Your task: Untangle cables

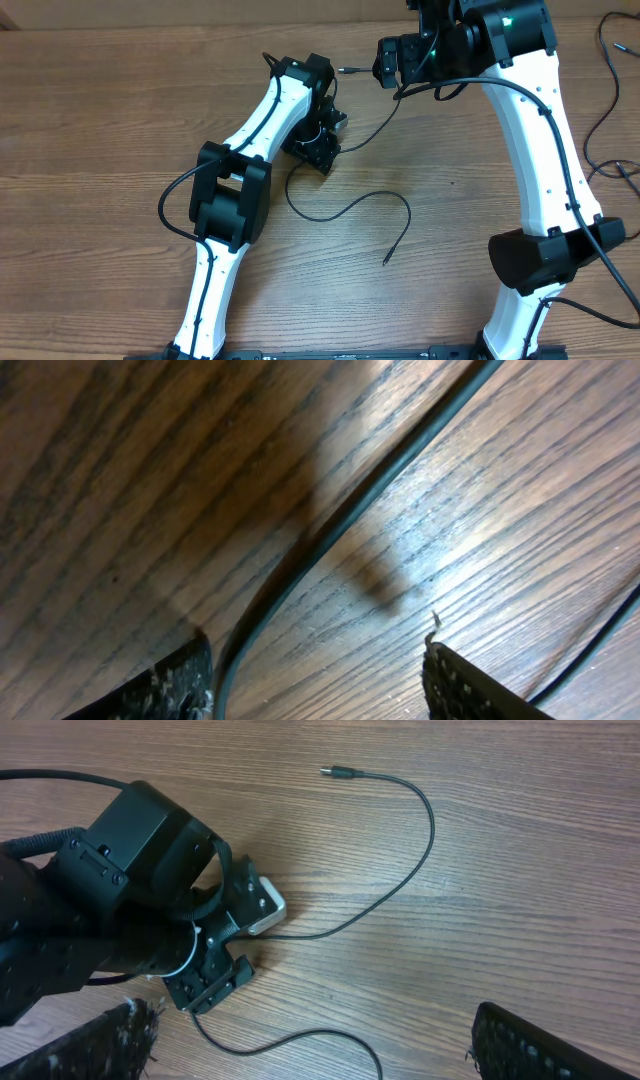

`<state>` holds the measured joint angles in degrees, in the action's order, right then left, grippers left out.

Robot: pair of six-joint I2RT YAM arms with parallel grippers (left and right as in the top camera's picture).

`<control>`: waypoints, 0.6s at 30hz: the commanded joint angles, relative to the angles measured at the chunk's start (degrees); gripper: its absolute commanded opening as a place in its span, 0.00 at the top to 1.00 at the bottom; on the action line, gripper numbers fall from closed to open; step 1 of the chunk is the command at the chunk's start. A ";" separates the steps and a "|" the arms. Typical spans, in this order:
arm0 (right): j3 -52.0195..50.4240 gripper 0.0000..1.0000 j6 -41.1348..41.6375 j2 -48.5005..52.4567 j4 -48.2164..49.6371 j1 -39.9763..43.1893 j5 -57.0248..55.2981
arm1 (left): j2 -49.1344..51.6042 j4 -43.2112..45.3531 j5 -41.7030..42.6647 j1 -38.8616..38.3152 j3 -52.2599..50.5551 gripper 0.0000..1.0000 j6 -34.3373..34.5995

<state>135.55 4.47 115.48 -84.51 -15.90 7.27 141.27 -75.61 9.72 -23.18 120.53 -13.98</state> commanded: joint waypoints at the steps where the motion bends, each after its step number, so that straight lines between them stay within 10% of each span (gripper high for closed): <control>1: 0.52 0.00 -0.31 -0.15 0.13 -0.15 0.33 | 1.88 2.40 -4.94 -0.20 -5.75 0.32 -1.25; 18: 0.52 0.00 -0.28 -0.15 0.13 -0.15 0.35 | 1.88 13.77 -9.77 -0.39 -17.27 0.33 4.11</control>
<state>135.55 4.47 115.48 -84.55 -15.90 7.27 135.24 -62.06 -0.75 -24.27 108.07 -10.90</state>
